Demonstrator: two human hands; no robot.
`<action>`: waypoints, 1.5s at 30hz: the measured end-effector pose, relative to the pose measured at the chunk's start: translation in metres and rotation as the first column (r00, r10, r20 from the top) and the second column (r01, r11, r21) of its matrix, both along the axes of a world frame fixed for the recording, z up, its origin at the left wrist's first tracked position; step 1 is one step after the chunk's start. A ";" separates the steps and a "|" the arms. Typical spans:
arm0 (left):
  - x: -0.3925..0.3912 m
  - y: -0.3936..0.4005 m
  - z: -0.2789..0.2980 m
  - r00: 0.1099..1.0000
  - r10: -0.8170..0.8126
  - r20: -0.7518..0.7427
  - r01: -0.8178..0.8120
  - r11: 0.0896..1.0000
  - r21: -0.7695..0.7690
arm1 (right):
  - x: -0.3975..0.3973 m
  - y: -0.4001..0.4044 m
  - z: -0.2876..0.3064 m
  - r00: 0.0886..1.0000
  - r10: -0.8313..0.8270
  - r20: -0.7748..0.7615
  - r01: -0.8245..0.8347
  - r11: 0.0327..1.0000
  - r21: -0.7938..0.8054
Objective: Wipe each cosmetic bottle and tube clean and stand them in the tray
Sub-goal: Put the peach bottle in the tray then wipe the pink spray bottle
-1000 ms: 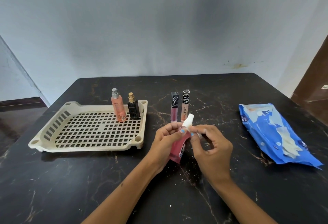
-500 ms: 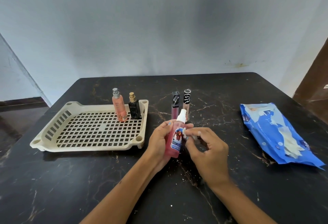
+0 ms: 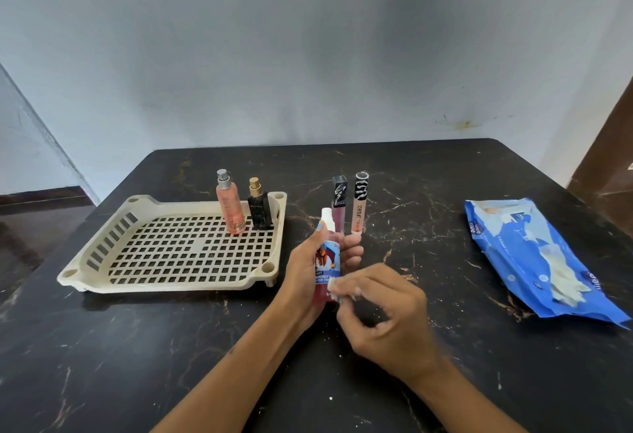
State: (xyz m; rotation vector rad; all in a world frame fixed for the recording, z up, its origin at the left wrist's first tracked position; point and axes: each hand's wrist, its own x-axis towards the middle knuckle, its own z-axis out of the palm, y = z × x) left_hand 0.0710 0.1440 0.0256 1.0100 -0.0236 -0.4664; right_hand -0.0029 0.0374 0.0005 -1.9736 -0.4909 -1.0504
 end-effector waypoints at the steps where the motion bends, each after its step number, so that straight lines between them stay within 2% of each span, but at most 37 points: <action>1: 0.000 0.001 0.001 1.000 0.016 0.005 -0.016 1.000 0.013 | -0.001 0.000 -0.001 1.000 0.012 0.018 -0.012 0.999 -0.036; 6: 0.002 0.001 0.002 0.994 0.092 -0.067 -0.091 0.996 0.010 | 0.001 0.003 -0.006 0.996 0.029 0.082 -0.011 0.976 -0.218; 9: 0.003 0.002 0.002 0.993 0.065 -0.094 -0.064 0.998 0.020 | 0.002 0.006 -0.010 0.994 0.009 0.113 0.027 0.949 -0.313; 13: 0.003 0.000 0.002 0.992 0.032 -0.119 -0.033 0.999 -0.002 | 0.000 0.008 -0.008 0.995 -0.023 0.093 0.043 0.976 -0.212; 18: 0.001 0.000 0.002 0.984 -0.019 -0.176 -0.008 0.989 -0.151 | 0.002 0.007 -0.006 0.998 -0.043 0.047 0.045 0.998 -0.053; 22: -0.004 -0.003 0.004 0.995 -0.017 -0.097 0.005 0.992 -0.125 | 0.007 0.001 -0.003 0.989 -0.131 -0.064 0.137 0.984 0.116; 26: -0.007 -0.005 0.006 1.000 -0.022 -0.013 0.020 0.995 -0.094 | 0.011 -0.003 -0.002 0.972 -0.184 -0.144 0.210 0.957 0.201; 34: -0.003 -0.003 0.003 0.986 0.105 -0.131 -0.107 0.994 -0.008 | 0.005 0.004 -0.003 0.992 -0.074 -0.105 0.089 0.986 0.142; 41: -0.006 -0.005 0.001 0.994 0.078 -0.080 -0.085 0.993 -0.083 | 0.011 -0.002 -0.007 0.979 -0.171 -0.110 0.188 0.966 0.180; 45: -0.005 -0.003 0.002 0.994 0.048 -0.099 -0.052 0.998 -0.035 | 0.008 0.000 -0.004 0.990 -0.101 -0.096 0.117 0.977 0.179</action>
